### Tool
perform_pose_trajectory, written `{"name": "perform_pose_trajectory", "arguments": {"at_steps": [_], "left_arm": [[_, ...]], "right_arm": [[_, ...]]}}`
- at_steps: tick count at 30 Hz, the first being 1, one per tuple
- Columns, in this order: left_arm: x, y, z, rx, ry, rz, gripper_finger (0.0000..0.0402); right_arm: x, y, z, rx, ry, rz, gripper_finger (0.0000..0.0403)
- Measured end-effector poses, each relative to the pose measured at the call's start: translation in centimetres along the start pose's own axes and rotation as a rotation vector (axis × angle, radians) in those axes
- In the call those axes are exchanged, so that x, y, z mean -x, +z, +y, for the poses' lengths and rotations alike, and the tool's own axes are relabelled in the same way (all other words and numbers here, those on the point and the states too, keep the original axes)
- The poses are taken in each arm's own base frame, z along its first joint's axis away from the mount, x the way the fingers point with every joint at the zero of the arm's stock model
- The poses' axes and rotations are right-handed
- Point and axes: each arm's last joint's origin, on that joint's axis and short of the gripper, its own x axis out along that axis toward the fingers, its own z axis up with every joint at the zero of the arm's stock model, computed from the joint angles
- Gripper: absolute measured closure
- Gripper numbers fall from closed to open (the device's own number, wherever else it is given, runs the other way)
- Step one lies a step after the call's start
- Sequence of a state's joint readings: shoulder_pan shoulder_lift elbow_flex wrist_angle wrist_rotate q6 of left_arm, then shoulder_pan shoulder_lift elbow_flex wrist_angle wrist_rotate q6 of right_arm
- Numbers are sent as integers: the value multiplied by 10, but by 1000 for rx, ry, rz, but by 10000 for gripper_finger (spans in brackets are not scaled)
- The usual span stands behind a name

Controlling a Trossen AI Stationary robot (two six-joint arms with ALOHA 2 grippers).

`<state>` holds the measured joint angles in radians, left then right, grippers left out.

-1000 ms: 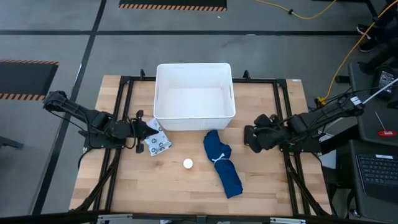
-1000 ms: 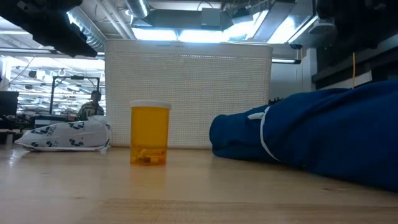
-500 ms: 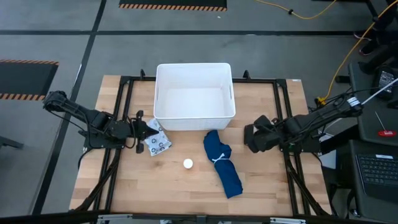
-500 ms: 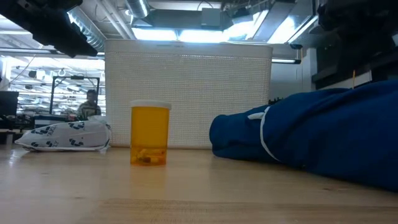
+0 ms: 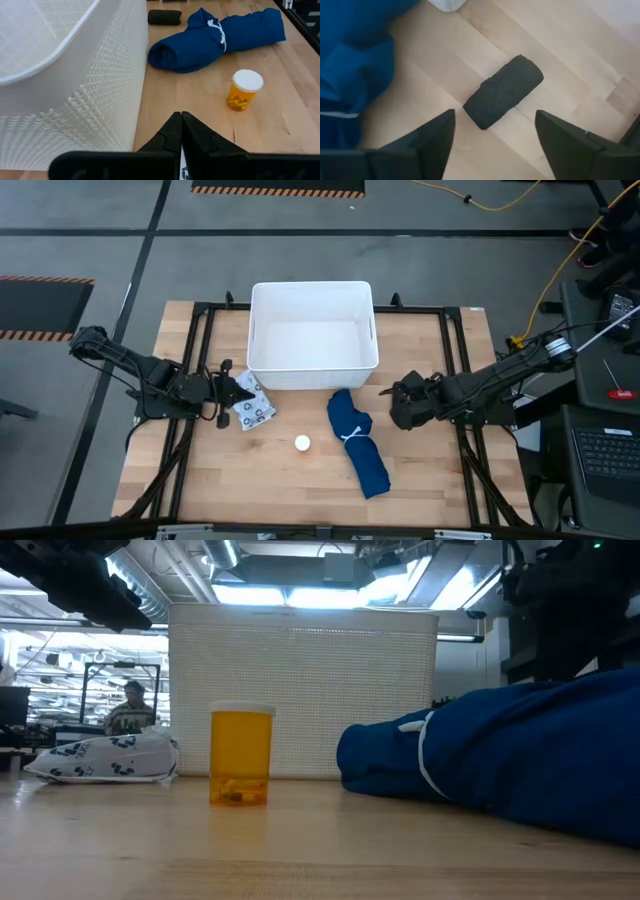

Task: Pick & place medical supplies in basket/bin
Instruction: Put the black bandage into the white bin

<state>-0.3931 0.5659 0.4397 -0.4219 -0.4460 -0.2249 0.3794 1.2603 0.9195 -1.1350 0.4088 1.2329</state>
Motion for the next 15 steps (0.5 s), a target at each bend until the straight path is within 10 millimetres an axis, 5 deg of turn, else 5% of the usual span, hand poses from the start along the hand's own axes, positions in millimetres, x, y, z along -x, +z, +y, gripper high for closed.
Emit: {"name": "perform_pose_trajectory", "arguments": {"at_steps": [8, 15], "left_arm": [[0, 0, 0, -2, 0, 0, 396], [0, 0, 0, -3, 1, 0, 400]], "right_arm": [[-11, 6, -3, -157, -49, 10, 106], [-40, 0, -10, -236, -48, 24, 120]]}}
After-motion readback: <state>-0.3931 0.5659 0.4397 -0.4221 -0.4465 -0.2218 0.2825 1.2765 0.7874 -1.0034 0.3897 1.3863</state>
